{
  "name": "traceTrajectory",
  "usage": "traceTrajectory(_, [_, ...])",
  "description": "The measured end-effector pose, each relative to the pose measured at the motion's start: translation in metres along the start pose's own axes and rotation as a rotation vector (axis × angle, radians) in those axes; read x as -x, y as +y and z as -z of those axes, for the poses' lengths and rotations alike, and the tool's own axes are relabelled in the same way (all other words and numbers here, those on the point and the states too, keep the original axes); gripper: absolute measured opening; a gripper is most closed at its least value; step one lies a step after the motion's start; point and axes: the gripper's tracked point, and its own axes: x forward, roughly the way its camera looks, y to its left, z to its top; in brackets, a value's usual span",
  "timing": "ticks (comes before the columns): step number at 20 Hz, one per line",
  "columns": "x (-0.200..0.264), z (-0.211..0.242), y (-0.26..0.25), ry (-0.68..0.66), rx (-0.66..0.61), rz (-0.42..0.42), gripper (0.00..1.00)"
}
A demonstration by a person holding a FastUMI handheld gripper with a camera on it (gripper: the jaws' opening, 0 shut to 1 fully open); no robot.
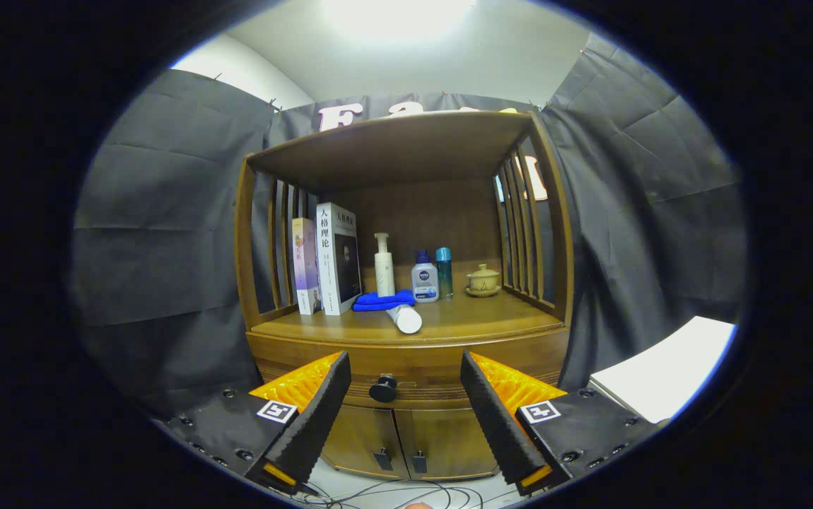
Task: Pull open the drawer, take out the items inside it, and place them on the countertop above the cabinet.
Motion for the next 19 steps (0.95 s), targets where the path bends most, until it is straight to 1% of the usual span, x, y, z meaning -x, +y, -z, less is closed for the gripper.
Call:
traceTrajectory(6, [0.047, -0.014, -0.012, -0.039, 0.008, 0.001, 0.98])
traceTrajectory(9, [0.065, -0.008, -0.009, -0.029, 0.003, -0.008, 0.99])
traceTrajectory(12, [0.075, 0.000, -0.010, -0.019, 0.017, -0.010, 0.99])
traceTrajectory(15, [0.076, 0.006, -0.007, -0.011, 0.038, -0.016, 0.99])
traceTrajectory(19, [0.076, 0.005, -0.002, -0.014, 0.033, -0.025, 0.99])
